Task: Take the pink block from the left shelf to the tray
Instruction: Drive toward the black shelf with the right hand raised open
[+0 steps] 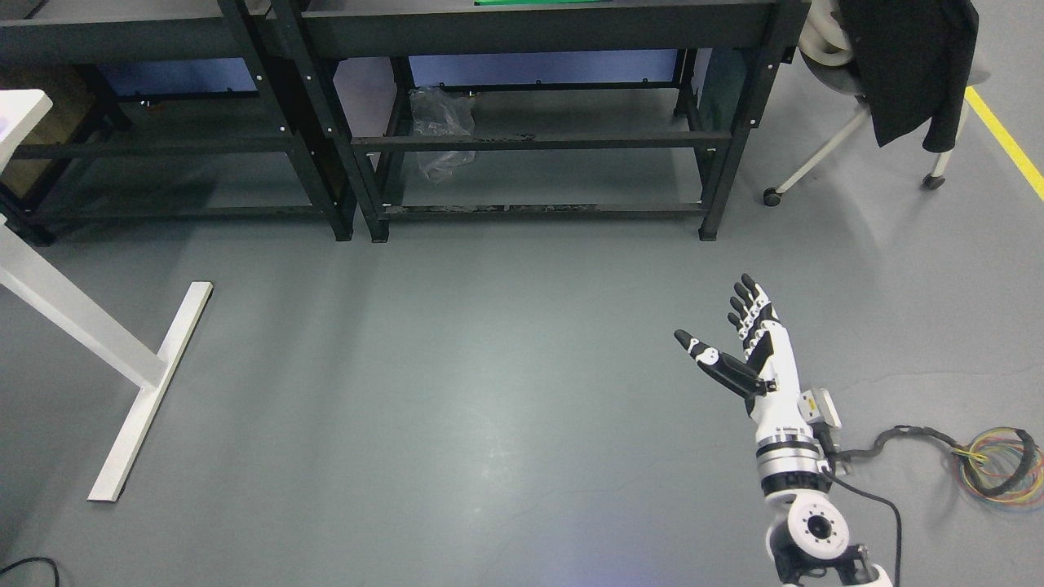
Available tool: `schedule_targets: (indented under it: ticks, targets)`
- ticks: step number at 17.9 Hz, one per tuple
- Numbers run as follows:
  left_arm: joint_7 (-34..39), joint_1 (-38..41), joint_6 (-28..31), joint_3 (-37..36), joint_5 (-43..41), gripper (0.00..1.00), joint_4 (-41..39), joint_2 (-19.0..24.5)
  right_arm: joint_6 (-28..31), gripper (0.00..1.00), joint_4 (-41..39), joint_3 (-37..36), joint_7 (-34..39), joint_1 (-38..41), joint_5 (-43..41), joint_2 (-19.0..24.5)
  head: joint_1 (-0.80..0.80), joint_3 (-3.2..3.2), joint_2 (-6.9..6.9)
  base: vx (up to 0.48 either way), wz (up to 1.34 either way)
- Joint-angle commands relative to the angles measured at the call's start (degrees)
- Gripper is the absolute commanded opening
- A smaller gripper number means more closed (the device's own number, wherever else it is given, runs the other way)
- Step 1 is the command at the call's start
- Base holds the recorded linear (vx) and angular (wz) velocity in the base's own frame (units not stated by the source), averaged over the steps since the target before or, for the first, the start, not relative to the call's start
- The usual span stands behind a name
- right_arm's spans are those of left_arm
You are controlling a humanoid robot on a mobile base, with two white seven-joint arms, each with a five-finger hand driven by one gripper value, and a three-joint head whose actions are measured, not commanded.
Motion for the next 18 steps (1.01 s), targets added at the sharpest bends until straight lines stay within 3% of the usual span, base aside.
schedule_targets:
  ticks: [1, 14, 16, 18]
  targets:
    - [0.0, 1.1, 0.0, 0.0, 0.0, 1.0, -1.0, 1.0, 0.0, 1.0, -0.1, -0.5, 0.1, -0.2, 0.0, -1.0, 0.0, 0.0, 0.0, 0.0, 0.0]
    - [0.0, 1.1, 0.0, 0.0, 0.0, 1.0, -1.0, 1.0, -1.0, 0.99, -0.7, -0.4, -0.1, -0.9, 0.6, -1.0, 0.0, 0.0, 0.0, 0.001, 0.0]
    - [0.0, 1.1, 0.0, 0.0, 0.0, 1.0, -1.0, 1.0, -1.4, 0.99, -0.7, -0.4, -0.4, -1.2, 7.5, -1.0, 0.0, 0.0, 0.0, 0.016, 0.01]
    - [0.0, 1.1, 0.0, 0.0, 0.0, 1.0, -1.0, 1.0, -1.3, 0.98, -0.7, -1.5, -1.3, -2.1, 19.8, -1.0, 0.0, 0.0, 0.0, 0.037, 0.01]
